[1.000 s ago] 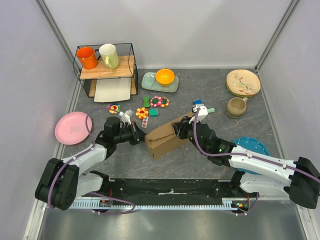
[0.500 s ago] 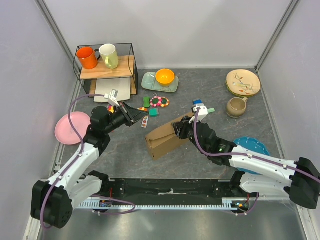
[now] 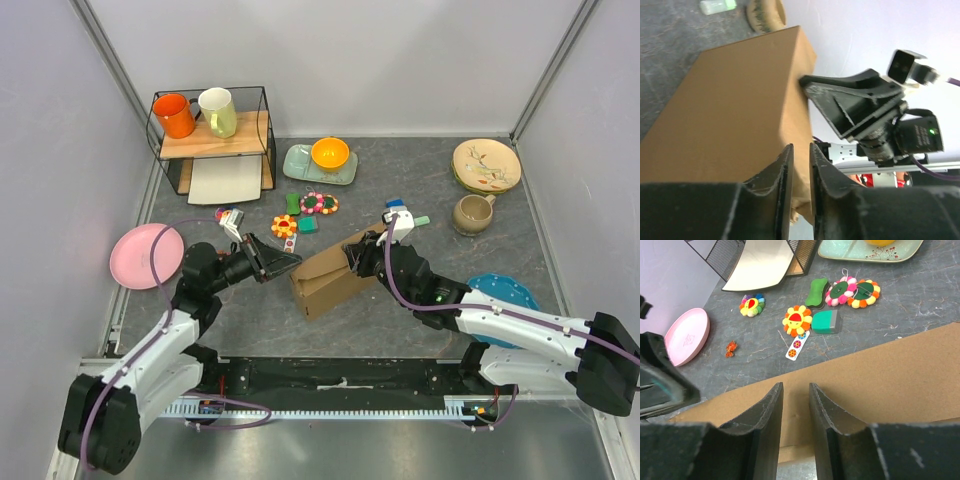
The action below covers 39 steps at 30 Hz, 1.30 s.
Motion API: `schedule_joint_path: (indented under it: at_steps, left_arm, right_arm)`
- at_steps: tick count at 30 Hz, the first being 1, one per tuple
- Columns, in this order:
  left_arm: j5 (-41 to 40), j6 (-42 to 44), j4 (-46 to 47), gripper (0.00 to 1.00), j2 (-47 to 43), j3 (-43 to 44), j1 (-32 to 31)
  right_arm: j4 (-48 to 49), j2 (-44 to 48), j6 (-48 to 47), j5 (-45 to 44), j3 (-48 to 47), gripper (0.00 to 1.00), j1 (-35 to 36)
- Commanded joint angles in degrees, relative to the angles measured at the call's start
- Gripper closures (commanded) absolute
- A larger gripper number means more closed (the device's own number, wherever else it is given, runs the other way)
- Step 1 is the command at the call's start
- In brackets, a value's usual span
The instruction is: Fold the paper box
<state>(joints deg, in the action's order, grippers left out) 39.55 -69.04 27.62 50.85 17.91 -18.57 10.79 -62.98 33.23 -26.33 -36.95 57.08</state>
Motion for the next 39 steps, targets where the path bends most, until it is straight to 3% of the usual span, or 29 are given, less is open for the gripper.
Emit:
schedule_joint_path:
  at_steps: [1,9,17,22,29,39]
  left_arm:
    - [2.8,-1.1,0.5,0.72,-5.4,2.6,-0.3]
    - [2.0,-0.2,-3.9,0.68,-7.2,6.3,-0.9]
    - [1.7,2.9,-6.8,0.71,-7.7,2.7,-6.2]
    - [-1.9,8.8,-16.0,0.71,-9.0,3.4,-10.2]
    - [-4.7,13.5,-21.9,0.74,-8.8,3.2,-12.3]
    - [-9.1,18.1,-25.5,0.79,-6.4,-0.3,-17.7]
  right_arm:
    - [-15.3,-3.4,-0.7,2.2,2.9,0.64,-0.2]
    - [-15.6,-3.0,-0.5,2.1,3.2,0.64,-0.3]
    - [-15.7,-3.2,-0.4,2.2,3.1,0.64,-0.2]
    - [-16.1,-3.1,-0.5,2.0,3.0,0.64,-0.2]
    - [-16.2,-3.1,-0.4,2.1,3.0,0.64,-0.3]
    - [-17.0,-2.0,0.1,1.8,4.3,0.64,-0.3]
